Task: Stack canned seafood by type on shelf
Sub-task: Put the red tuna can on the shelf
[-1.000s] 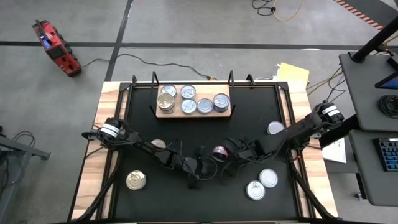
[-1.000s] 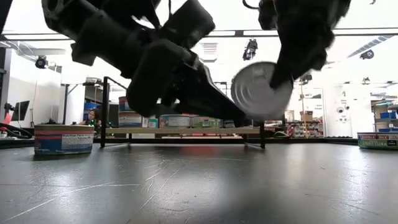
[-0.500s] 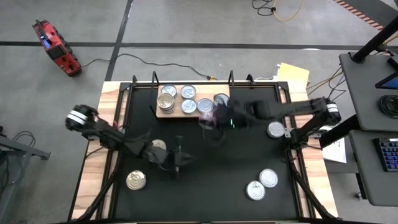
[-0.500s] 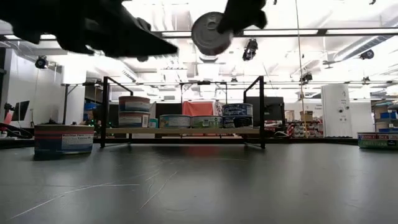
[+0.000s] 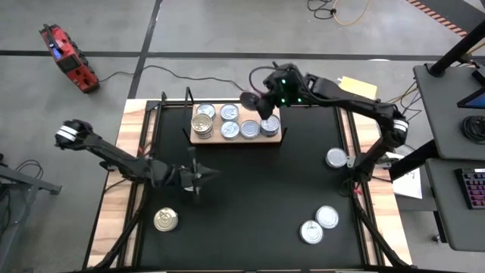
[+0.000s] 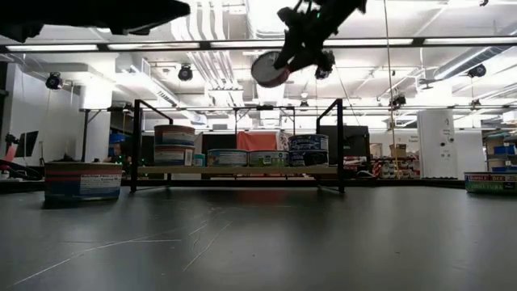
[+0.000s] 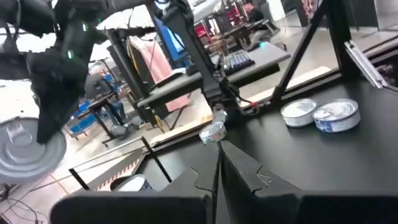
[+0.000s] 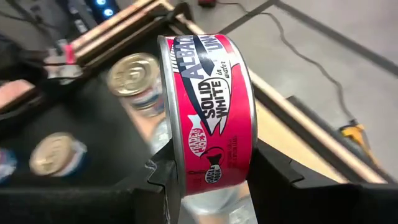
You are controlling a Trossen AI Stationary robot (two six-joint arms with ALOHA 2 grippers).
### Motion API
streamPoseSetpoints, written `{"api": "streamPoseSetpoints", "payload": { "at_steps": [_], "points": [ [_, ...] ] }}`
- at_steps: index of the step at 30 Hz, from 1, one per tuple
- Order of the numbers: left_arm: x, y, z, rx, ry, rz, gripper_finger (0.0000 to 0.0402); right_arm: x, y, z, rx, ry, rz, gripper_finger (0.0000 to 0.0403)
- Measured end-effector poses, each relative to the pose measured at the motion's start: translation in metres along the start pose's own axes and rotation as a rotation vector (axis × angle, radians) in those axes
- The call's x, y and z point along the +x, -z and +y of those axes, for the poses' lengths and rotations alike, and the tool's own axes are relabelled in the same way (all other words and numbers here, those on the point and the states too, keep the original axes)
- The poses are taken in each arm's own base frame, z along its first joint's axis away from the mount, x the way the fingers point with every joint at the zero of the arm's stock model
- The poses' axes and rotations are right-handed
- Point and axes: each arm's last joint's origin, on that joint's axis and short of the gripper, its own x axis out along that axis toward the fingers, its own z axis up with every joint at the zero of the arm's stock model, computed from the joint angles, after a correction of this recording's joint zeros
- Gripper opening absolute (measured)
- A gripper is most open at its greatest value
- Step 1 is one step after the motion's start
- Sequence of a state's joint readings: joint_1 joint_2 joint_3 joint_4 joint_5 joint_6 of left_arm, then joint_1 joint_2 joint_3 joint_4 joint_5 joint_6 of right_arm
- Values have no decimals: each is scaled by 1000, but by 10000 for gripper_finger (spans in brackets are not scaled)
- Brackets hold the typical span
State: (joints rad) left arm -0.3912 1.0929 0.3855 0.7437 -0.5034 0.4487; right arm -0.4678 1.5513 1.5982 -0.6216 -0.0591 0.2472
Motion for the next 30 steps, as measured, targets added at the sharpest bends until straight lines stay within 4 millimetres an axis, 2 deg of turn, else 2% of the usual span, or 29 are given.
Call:
{"api": "streamPoseSetpoints", "payload": {
  "at_steps": [8,19,23,30],
  "points": [
    [-17,10,9,36,-96,36,0,43,-6,-37,26,78,40,129],
    [-23,14,14,103,-189,82,0,101,-23,-47,93,169,206,129],
    [-25,19,13,82,-201,105,0,112,-26,-51,106,203,262,129],
    [-29,29,11,52,-199,124,0,118,-19,-54,100,228,385,129]
  ]
}}
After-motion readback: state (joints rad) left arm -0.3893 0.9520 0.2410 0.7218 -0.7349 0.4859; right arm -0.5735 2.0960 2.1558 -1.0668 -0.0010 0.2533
